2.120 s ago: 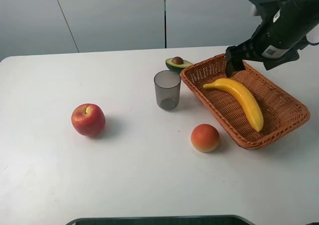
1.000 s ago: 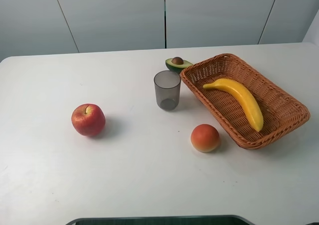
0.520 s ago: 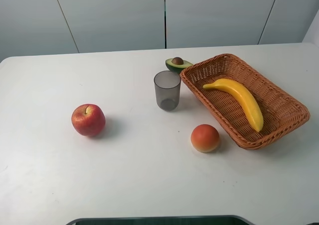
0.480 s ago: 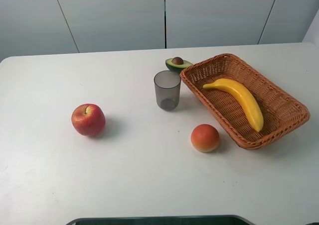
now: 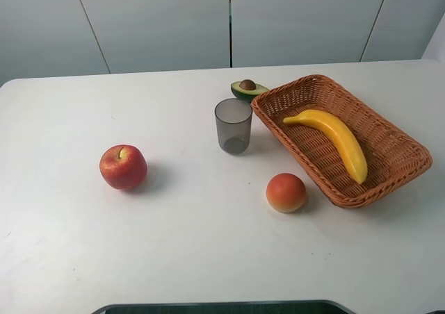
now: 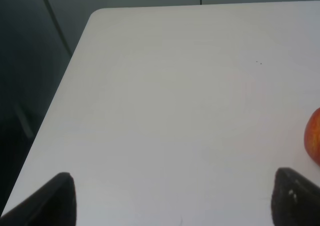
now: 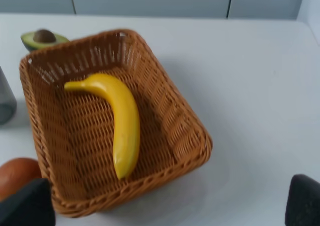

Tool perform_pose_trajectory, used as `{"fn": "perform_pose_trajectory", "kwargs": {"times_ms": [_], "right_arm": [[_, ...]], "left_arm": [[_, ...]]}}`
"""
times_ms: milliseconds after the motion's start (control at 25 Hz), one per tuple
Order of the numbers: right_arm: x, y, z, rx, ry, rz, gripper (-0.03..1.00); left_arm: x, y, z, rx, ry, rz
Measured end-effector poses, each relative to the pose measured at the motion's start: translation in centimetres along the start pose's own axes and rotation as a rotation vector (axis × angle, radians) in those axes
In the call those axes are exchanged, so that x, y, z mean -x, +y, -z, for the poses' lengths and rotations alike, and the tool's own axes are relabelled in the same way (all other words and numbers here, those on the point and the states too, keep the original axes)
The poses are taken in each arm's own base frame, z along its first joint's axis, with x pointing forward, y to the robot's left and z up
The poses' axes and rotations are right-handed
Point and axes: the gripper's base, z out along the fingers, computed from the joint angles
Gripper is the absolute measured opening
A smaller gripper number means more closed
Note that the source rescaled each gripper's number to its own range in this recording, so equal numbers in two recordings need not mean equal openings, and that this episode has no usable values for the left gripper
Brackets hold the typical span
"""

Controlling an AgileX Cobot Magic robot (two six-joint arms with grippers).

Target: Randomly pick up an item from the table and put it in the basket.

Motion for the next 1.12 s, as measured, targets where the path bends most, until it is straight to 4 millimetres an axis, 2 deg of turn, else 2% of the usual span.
{"fn": "perform_pose_trajectory", "kwargs": {"times_ms": [1120], "right_arm": [[0.01,0.24,0.02,0.025,-0.007,0.027,1.0]], "left_arm": [[0.0,0.0,0.0,0.0,0.0,-0.002]]}}
